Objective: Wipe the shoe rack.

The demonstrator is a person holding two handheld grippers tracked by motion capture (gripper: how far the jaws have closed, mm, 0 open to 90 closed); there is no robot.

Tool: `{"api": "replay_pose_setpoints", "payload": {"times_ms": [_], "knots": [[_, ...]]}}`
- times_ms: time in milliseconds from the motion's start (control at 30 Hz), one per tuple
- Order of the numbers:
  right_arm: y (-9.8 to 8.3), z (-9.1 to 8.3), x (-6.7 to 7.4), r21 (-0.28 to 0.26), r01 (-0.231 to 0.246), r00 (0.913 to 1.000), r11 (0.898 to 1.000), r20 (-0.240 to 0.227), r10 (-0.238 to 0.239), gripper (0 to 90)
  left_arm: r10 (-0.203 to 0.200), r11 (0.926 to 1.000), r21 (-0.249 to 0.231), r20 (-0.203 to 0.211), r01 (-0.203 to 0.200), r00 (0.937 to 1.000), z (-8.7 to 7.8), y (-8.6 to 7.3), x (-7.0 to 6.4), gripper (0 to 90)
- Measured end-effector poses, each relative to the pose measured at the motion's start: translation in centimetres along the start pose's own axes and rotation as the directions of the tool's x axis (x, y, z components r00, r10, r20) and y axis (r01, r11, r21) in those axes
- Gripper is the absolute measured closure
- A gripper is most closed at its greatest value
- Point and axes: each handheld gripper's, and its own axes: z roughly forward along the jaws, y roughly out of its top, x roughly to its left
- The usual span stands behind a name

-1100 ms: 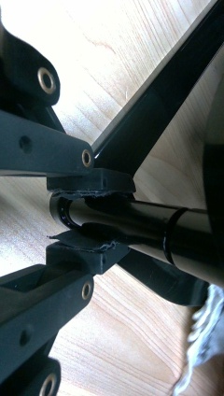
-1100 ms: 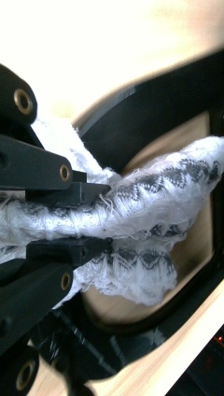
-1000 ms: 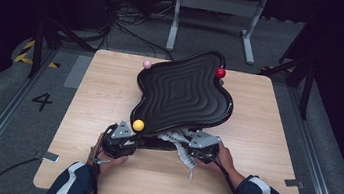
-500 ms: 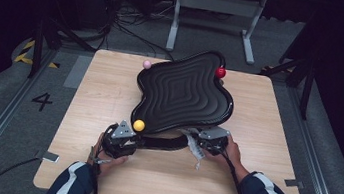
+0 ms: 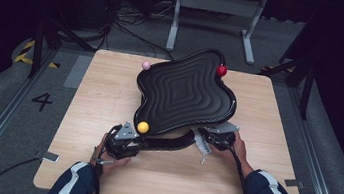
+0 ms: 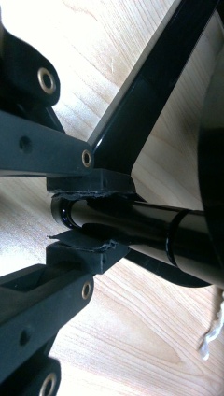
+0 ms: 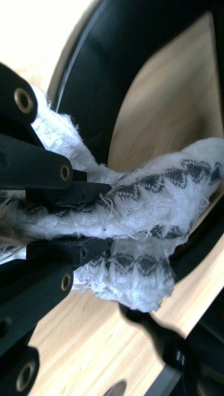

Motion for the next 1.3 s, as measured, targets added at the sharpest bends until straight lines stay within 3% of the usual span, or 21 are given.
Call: {"api": "replay_pose_setpoints", "payload": {"times_ms": [233, 367, 567, 633, 667, 867, 967, 1067, 1200, 1300], "knots": [[0.3, 0.2, 1.5, -0.010, 0.043, 0.9986, 0.999, -0.030, -0.043, 77.8, -0.005, 1.0000, -0.001, -0.002, 0.005, 1.0000, 0.0, 0.0, -0.1, 71.9], [0.7, 0.1, 2.6, -0.021, 0.043, 0.9969, 0.999, -0.066, -0.045, 77.9, -0.005, 1.0000, 0.000, 0.003, 0.005, 1.0000, 0.0, 0.0, 0.0, 70.8], [1.4, 0.1, 4.7, -0.045, 0.076, 0.9886, 0.996, -0.127, -0.081, 77.9, -0.017, 0.9999, -0.002, 0.003, 0.017, 0.9999, 0.2, 0.1, -0.3, 70.6], [1.7, 0.2, 5.3, -0.055, 0.088, 0.9855, 0.995, -0.141, -0.095, 77.9, 0.009, 0.9999, 0.005, 0.008, -0.009, 0.9999, 0.3, 0.2, -0.4, 70.6], [1.8, 0.2, 5.6, -0.055, 0.087, 0.9844, 0.995, -0.148, -0.094, 77.9, -0.006, 1.0000, 0.004, 0.018, 0.006, 0.9998, 0.4, 0.3, -0.7, 70.6], [2.5, 0.4, 7.2, -0.070, 0.116, 0.9772, 0.991, -0.171, -0.126, 77.8, 0.024, 0.9997, 0.005, 0.031, -0.024, 0.9992, 0.7, 0.5, -1.1, 69.6], [2.5, 0.5, 7.4, -0.072, 0.122, 0.9759, 0.990, -0.174, -0.132, 77.8, 0.003, 1.0000, 0.003, 0.049, -0.003, 0.9988, 1.0, 0.6, -1.5, 69.4], [2.6, 0.4, 7.5, -0.069, 0.129, 0.9765, 0.989, -0.165, -0.138, 77.8, 0.022, 0.9997, 0.006, 0.041, -0.023, 0.9989, 1.4, 0.9, -2.1, 69.7], [2.5, 0.4, 7.2, -0.065, 0.128, 0.9774, 0.990, -0.161, -0.137, 77.7, 0.014, 0.9999, 0.003, 0.047, -0.014, 0.9988, 1.5, 0.9, -2.4, 69.8], [2.3, 0.4, 6.8, -0.059, 0.138, 0.9784, 0.989, -0.147, -0.146, 77.6, 0.051, 0.9987, 0.007, 0.035, -0.051, 0.9981, 1.6, 1.0, -2.5, 70.8]]}}
